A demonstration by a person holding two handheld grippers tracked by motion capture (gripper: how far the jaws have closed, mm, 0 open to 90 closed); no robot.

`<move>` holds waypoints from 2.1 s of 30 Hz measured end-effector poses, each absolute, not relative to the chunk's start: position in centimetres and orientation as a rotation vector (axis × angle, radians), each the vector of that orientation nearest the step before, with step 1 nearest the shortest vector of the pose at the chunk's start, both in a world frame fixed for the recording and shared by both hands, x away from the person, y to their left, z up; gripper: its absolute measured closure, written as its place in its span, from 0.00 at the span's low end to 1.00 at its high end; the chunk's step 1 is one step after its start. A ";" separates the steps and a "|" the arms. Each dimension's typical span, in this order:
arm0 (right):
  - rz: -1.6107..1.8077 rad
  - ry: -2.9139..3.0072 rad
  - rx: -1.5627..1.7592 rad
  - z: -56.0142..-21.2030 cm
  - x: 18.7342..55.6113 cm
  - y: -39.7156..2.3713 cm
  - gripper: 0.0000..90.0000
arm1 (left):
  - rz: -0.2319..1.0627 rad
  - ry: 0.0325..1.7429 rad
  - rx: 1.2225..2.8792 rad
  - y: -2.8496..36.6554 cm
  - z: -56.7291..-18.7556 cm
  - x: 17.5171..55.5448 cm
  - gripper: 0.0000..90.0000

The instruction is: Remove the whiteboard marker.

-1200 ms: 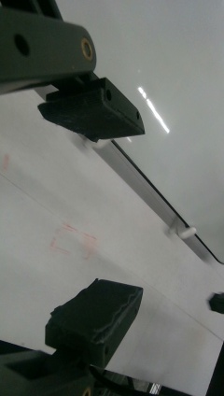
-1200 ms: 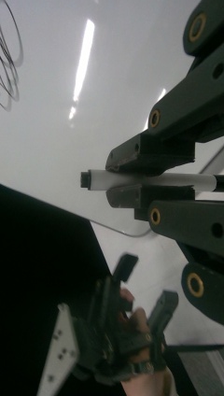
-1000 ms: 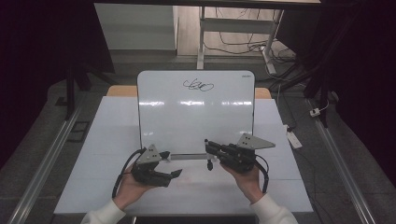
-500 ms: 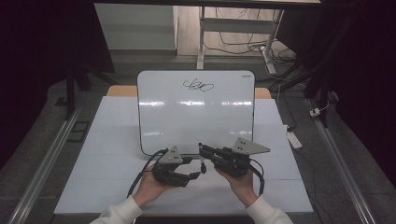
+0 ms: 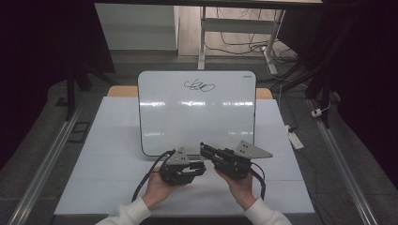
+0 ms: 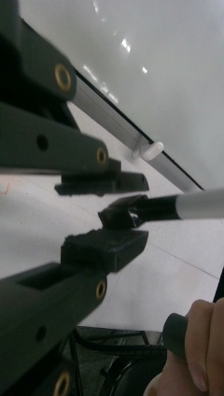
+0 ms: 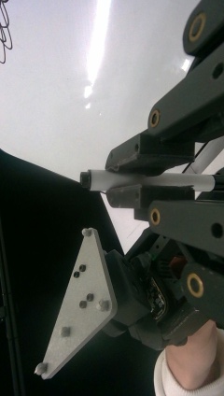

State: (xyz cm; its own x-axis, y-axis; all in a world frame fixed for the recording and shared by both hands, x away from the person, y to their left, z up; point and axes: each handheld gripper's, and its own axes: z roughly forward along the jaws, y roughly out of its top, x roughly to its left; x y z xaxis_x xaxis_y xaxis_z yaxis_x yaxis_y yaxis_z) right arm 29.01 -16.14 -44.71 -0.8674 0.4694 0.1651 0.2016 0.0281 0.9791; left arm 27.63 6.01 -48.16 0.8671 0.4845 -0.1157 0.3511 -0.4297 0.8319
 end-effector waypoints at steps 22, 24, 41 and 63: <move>1.647 2.425 0.553 -45.5 28.7 -15.4 0.74 | 0.216 0.582 2.162 6.5 -47.5 27.7 0.88; 1.629 2.441 0.537 -45.6 28.7 -15.2 0.76 | 0.210 0.571 2.166 6.5 -47.4 27.7 0.88; 1.601 2.446 0.533 -45.8 29.0 -15.6 0.90 | 0.200 0.572 2.133 6.8 -46.9 27.6 0.59; 1.751 2.144 0.673 -44.3 31.0 -18.3 0.90 | 0.279 1.006 1.890 23.5 -49.3 21.8 0.33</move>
State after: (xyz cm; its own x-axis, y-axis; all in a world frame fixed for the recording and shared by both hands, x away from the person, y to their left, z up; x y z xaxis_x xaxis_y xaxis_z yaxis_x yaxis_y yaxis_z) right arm 30.97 -18.28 -44.32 -0.8482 0.5254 0.0670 0.1705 0.1511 0.9737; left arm 21.77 23.46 -49.34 0.6367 0.7416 -0.2113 0.5263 -0.2178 0.8219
